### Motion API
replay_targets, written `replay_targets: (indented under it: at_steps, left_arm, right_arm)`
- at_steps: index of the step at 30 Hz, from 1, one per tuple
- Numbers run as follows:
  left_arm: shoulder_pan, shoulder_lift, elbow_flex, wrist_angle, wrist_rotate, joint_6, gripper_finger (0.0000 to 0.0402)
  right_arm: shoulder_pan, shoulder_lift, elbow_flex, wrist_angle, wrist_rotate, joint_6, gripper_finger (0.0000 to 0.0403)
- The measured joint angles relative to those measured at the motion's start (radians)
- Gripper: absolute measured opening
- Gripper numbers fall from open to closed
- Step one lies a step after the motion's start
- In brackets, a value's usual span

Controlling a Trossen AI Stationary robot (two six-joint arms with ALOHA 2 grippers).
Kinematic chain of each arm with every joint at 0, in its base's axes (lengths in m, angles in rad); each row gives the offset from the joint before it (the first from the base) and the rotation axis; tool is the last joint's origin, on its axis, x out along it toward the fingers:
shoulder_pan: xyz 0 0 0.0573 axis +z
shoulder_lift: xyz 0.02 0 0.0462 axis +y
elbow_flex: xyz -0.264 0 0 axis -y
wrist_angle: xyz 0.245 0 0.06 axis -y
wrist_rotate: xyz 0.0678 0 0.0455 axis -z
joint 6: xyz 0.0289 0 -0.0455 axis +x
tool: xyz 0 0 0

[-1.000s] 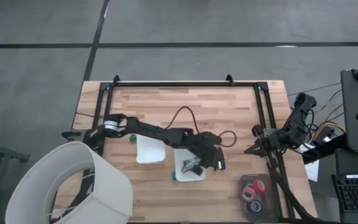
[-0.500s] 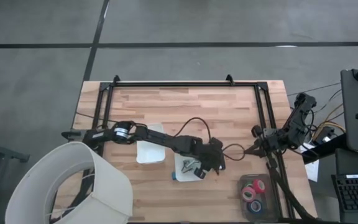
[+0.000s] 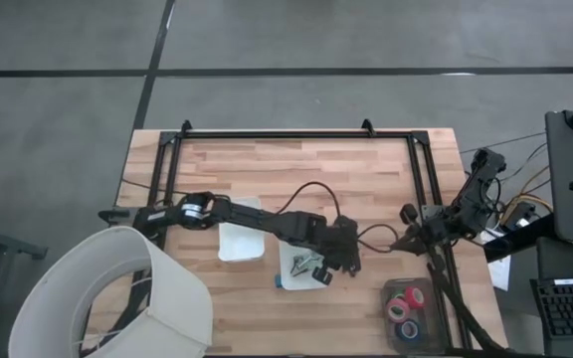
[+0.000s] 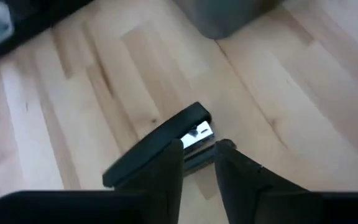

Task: Pick and place Stapler, Stapler remover, tape
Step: Put the black stapler into the left white bin

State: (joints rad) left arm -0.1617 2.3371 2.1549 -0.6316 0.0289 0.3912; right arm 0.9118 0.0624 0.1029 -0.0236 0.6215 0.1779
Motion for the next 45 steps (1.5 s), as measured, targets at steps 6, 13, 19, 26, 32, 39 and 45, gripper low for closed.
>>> replay_targets:
  at_steps: [6, 13, 19, 26, 32, 39, 45]
  left_arm:
    - [0.009, -0.05, -0.04, 0.016, 0.203, -0.152, 0.0043]
    - [0.008, -0.209, -0.352, 0.414, 0.198, -0.275, 0.0005]
    - [0.008, -0.439, -0.765, 0.891, 0.166, -0.362, 0.0024]
    - [-0.01, -0.688, -1.189, 1.368, 0.16, -0.452, 0.0028]
    - [-0.012, -0.75, -1.409, 1.692, 0.153, -0.494, 0.0023]
    - [-0.012, -0.769, -1.477, 1.758, 0.15, -0.569, 0.0036]
    - [-0.012, -0.772, -1.489, 1.751, 0.141, -0.601, 0.0089]
  right_arm:
    - [0.0, 0.003, -0.003, 0.036, -0.068, 0.136, 0.0009]
    - [-0.002, 0.105, 0.007, 0.038, -0.041, 0.298, 0.0009]
    - [-0.002, 0.277, 0.036, 0.094, 0.004, 0.199, 0.0008]
    - [-0.06, 0.474, 0.092, 0.074, -0.034, 0.292, 0.0009]
    - [-0.149, 0.695, 0.244, -0.001, -0.125, 0.18, 0.0035]
    - [-0.272, 0.98, 0.451, -0.221, -0.22, -0.015, 0.0126]
    - [-0.356, 1.181, 0.601, -0.389, -0.305, -0.17, 0.0168]
